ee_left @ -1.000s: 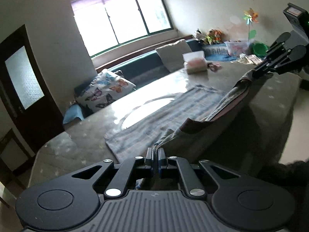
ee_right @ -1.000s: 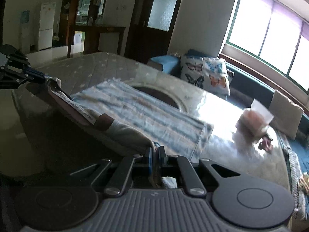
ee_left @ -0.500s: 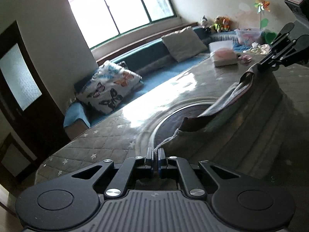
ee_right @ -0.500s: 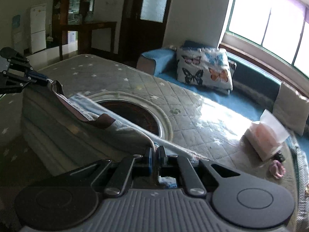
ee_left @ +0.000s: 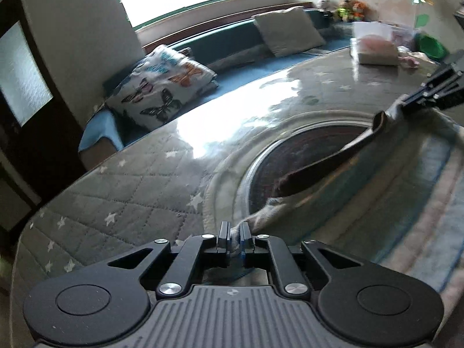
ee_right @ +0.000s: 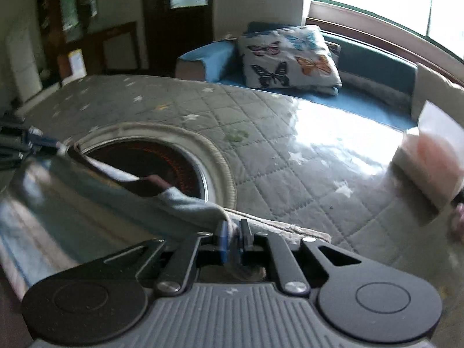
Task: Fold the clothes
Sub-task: 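Fold the lifted hem over toward the collar with both tools and release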
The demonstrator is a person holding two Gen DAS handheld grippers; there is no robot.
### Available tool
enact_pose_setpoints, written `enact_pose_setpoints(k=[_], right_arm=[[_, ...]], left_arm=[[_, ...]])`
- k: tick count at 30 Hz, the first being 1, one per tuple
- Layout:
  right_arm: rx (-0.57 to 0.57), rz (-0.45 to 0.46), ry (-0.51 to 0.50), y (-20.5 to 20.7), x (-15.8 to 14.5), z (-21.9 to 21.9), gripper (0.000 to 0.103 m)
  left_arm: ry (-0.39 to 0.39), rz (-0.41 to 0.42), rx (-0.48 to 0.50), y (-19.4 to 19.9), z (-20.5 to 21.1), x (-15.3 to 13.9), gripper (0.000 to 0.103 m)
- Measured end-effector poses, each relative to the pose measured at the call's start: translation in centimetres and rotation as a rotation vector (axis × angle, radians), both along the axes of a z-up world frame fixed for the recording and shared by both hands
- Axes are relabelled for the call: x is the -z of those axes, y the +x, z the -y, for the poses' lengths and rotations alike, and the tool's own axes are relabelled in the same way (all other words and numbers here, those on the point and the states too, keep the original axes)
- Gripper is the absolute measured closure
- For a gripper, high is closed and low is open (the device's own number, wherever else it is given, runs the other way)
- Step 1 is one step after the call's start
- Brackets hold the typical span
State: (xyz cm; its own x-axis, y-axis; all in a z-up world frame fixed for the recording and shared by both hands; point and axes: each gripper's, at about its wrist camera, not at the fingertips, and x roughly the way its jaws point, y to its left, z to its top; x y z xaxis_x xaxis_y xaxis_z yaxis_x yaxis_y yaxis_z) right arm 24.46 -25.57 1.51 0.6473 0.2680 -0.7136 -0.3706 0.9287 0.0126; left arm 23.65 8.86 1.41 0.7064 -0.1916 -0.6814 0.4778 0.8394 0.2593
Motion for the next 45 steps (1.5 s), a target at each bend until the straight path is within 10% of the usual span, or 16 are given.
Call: enact_pose_setpoints(k=[8,28,45], right_arm=[[0.092,0.122,0.044,-1.4,-1.9,1.5,0.079],[0.133,-0.031,0.170,1.7,1.6,0.5,0.079],[0.007,0.008,0.060,1.3,1.7,-5.8,0.058]], left_arm=[[-0.072,0.028,-0.130,-0.5,-1.9,-1.8,0.093],[-0.179,-0.145,-0.141,1.6,0.8,0.9,0.093],[-0.246,-0.161,-0.106,2.2,4.2,1.1,0.079]])
